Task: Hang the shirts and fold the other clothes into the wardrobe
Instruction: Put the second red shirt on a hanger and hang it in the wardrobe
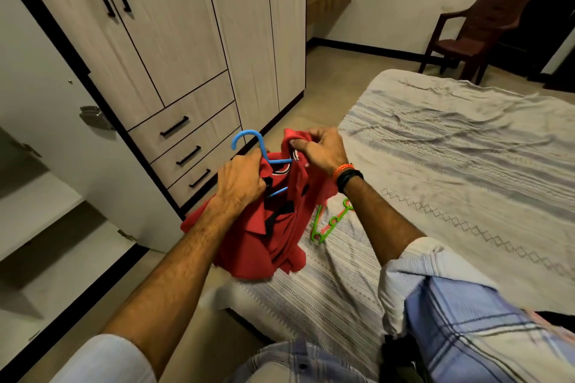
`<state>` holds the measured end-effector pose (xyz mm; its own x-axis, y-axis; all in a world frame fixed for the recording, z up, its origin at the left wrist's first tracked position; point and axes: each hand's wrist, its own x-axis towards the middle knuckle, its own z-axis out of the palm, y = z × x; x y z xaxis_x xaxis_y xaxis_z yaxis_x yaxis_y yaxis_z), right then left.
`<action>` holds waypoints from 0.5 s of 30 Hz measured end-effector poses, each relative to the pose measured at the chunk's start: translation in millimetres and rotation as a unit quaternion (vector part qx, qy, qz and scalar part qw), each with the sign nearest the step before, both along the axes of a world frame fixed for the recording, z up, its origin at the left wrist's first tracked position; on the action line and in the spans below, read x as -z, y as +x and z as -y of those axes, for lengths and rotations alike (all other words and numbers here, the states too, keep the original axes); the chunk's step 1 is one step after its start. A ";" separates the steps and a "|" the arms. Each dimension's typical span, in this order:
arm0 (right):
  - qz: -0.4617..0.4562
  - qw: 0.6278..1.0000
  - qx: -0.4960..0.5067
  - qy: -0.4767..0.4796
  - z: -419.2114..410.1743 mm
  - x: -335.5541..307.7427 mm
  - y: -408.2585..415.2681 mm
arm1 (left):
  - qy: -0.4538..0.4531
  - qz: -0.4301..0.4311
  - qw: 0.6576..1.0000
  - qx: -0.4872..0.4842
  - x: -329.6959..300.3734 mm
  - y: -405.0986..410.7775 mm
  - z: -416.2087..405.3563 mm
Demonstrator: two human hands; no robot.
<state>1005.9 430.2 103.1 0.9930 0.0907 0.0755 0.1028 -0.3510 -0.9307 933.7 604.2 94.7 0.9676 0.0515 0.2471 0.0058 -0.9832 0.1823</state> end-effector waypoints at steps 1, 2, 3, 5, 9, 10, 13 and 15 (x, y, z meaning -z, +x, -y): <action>0.009 1.000 -0.015 -0.005 -6.5 -1.2 -2.8 | -0.002 -0.004 1.000 0.008 -0.8 1.3 4.4; 0.022 0.999 -0.030 -0.017 -12.5 -1.9 -4.5 | -0.005 -0.007 1.000 0.016 -0.6 2.6 8.5; 0.042 0.998 -0.043 -0.035 -16.8 -3.5 -7.0 | -0.016 -0.008 1.000 0.020 -2.6 2.8 12.5; 0.091 0.991 -0.057 -0.081 -17.7 -7.0 -9.6 | -0.081 0.005 0.997 0.019 -3.0 4.1 13.6; 0.118 0.965 -0.173 -0.160 7.6 -12.0 -9.0 | -0.210 0.026 0.977 0.008 -2.6 2.9 3.7; 0.120 0.955 -0.209 -0.173 13.8 -10.4 -8.3 | -0.226 0.026 0.974 0.008 -1.9 4.2 0.2; 0.143 0.935 -0.252 -0.204 23.3 -2.5 -6.0 | -0.266 0.021 0.963 0.034 -6.1 5.8 -2.5; 0.154 0.942 -0.228 -0.193 25.7 4.9 -4.6 | -0.298 -0.004 0.953 0.057 -6.7 7.3 -6.9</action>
